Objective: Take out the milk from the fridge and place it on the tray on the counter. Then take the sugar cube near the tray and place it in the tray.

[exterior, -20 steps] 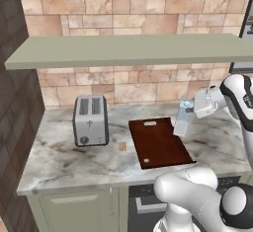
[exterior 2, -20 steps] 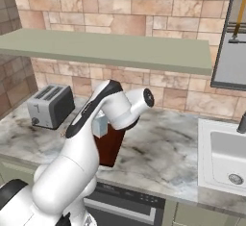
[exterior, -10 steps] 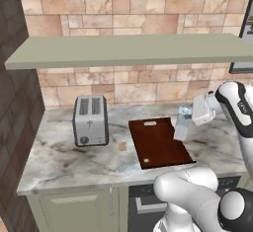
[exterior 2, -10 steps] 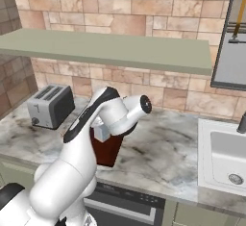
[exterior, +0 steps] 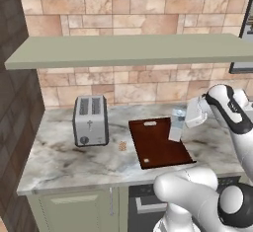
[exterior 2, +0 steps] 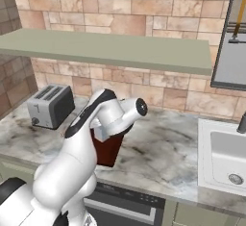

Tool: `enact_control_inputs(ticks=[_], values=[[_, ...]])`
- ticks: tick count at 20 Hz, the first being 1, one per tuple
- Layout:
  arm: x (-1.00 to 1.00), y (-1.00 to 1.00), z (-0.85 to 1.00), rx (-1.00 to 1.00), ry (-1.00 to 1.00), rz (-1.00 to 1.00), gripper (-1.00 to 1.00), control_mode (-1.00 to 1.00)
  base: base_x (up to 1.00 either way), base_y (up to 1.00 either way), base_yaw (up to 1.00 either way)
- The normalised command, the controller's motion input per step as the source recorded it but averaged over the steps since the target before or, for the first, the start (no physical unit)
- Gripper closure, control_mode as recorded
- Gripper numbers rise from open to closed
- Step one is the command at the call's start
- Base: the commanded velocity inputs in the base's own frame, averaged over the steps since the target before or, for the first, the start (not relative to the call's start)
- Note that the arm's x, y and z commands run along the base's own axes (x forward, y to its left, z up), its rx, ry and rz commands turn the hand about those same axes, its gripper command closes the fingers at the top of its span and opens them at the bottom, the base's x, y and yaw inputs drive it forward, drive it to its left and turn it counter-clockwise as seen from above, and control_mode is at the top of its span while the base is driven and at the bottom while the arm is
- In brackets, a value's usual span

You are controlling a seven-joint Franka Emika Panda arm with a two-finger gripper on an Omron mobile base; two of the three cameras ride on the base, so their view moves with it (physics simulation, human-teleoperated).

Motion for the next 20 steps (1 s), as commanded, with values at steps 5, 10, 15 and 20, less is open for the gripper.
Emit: enact_control_inputs(ticks=[5,10,15,20], values=[[0.34,0.0,-0.14,0.0,0.0,0.0,1.0,-1.0,0.0,0.0,0.0],[0.23,0.0,-0.16,0.0,0.0,0.0,1.0,-1.0,0.0,0.0,0.0],[0.14,-0.02,-0.19,0.0,-0.01,0.01,1.0,-1.0,0.0,0.0,0.0],[0.08,-0.04,-0.23,0.0,0.0,0.02,1.0,-1.0,0.0,0.0,0.0]])
